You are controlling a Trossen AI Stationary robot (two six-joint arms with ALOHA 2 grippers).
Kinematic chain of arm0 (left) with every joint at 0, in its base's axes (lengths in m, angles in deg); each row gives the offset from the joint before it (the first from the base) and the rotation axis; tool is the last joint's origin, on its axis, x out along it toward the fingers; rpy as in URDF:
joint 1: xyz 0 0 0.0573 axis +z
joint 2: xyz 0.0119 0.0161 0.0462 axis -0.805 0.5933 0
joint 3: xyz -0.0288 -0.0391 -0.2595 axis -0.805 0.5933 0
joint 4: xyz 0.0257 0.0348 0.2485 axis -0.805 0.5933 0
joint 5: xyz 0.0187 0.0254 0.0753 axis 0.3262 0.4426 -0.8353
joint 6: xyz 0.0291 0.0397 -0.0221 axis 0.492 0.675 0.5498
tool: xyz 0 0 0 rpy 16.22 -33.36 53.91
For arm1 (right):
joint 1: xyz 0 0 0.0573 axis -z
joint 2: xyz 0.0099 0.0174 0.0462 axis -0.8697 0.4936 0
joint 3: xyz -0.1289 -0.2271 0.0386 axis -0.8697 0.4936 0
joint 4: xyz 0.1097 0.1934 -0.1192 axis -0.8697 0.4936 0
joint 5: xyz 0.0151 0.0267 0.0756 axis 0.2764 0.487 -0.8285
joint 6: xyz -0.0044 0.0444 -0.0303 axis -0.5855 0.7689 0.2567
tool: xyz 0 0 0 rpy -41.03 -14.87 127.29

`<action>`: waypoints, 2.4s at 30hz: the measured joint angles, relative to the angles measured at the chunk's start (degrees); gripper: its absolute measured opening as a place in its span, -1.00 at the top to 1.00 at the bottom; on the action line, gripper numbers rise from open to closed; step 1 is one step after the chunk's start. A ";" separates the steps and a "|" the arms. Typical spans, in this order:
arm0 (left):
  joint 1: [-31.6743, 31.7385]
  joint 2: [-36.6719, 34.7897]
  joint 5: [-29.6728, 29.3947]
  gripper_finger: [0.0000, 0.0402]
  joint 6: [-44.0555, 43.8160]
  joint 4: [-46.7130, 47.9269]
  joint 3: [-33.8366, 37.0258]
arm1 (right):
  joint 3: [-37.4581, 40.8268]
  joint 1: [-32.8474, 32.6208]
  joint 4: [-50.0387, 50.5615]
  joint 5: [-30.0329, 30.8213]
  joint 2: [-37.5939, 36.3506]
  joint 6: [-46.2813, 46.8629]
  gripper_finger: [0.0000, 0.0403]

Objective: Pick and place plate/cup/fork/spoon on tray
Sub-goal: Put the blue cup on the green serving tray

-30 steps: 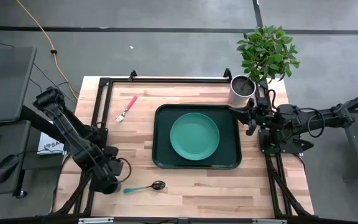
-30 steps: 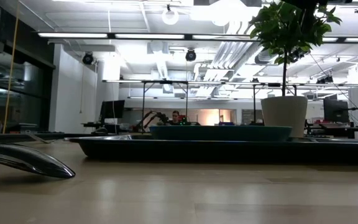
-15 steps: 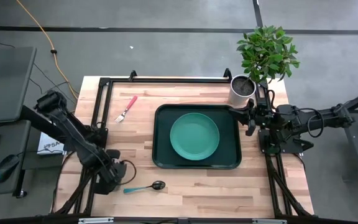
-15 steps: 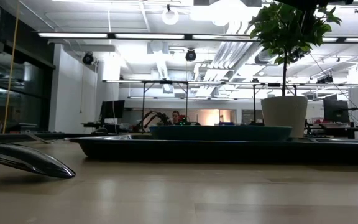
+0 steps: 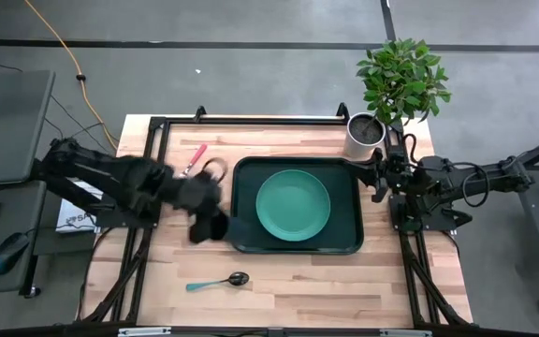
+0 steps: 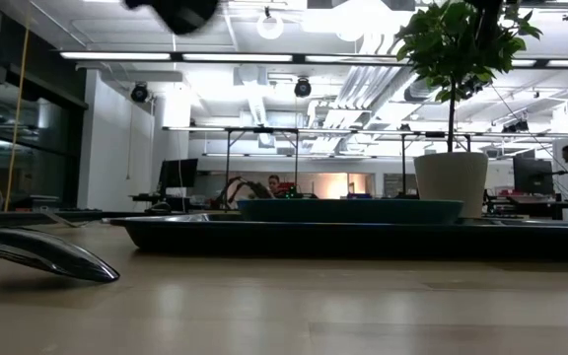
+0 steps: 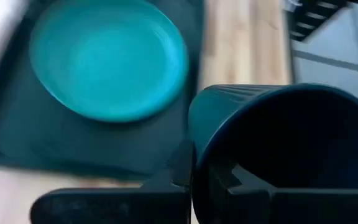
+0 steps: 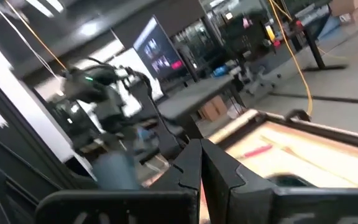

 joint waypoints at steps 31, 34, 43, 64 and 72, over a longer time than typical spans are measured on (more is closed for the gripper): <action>22.93 47.77 -0.73 1.00 26.65 -33.25 -28.77 | 0.00 -0.07 -21.20 -1.40 0.87 -16.63 1.00; 23.74 50.83 -0.91 1.00 23.81 -39.24 -28.75 | 0.00 -0.04 -21.23 -1.18 1.71 -16.55 1.00; 25.26 57.63 -1.18 1.00 15.32 -39.58 -28.73 | 0.00 -0.07 -21.22 -1.08 5.05 -14.18 1.00; 29.48 52.48 12.21 1.00 10.73 -30.70 -28.77 | -1.99 0.27 14.54 -3.55 3.91 7.60 1.00; 30.16 51.28 16.84 1.00 8.96 -30.28 -28.77 | -17.46 1.60 41.62 -1.95 9.67 2.97 0.69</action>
